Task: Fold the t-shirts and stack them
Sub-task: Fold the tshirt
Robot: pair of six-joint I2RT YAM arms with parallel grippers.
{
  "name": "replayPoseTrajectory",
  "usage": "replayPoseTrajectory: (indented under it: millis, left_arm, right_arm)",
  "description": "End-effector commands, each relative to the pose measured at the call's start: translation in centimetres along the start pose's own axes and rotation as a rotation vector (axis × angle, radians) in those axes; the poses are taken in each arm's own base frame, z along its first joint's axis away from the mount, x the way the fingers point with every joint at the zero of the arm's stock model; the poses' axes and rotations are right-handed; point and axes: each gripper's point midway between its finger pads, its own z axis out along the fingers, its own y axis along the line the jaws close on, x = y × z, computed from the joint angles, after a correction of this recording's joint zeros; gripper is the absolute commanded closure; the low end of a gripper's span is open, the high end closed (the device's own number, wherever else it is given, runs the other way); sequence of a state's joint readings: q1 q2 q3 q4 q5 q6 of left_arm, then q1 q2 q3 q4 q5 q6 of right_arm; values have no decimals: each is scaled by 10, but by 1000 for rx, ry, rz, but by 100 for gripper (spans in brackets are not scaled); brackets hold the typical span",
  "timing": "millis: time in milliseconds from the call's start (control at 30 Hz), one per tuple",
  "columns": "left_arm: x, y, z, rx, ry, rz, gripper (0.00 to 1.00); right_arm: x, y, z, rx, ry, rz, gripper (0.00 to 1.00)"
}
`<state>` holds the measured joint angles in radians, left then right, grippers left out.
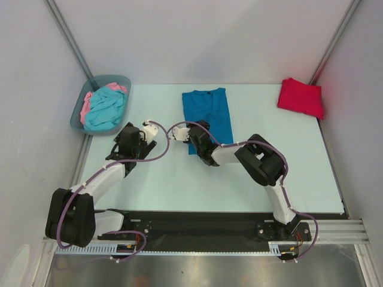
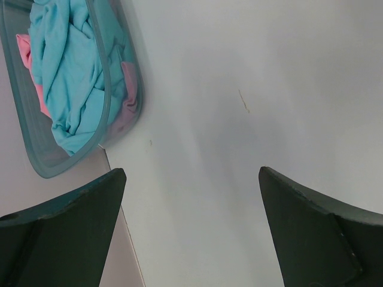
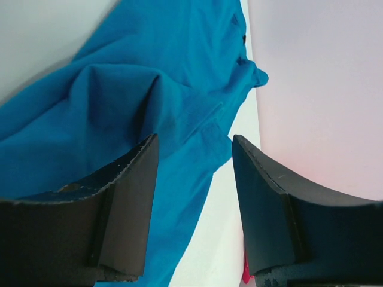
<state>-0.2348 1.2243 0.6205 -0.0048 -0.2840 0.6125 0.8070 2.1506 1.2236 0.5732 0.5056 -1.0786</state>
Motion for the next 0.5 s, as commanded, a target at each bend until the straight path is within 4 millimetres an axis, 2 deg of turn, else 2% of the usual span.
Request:
replayPoseTrajectory:
  millis: [0,200,300,333,467]
  left_arm:
    - [-4,5,-1,-12,-22,-4,0]
    - [-5,4,-1,-9,-26,-7,0]
    - [-6,5,-2,-10,-29,-8,0]
    - [-5,4,-2,-9,-28,-9,0]
    - [-5,3,-1,-5,-28,-7,0]
  right_arm:
    - [-11,-1,3,13,-26,5,43]
    - [-6,5,13,28,-13,-20,48]
    - [-2,4,19,35,-9,-21,55]
    - [2,2,21,39,-1,-17,67]
    - [5,-3,28,54,7,-4,81]
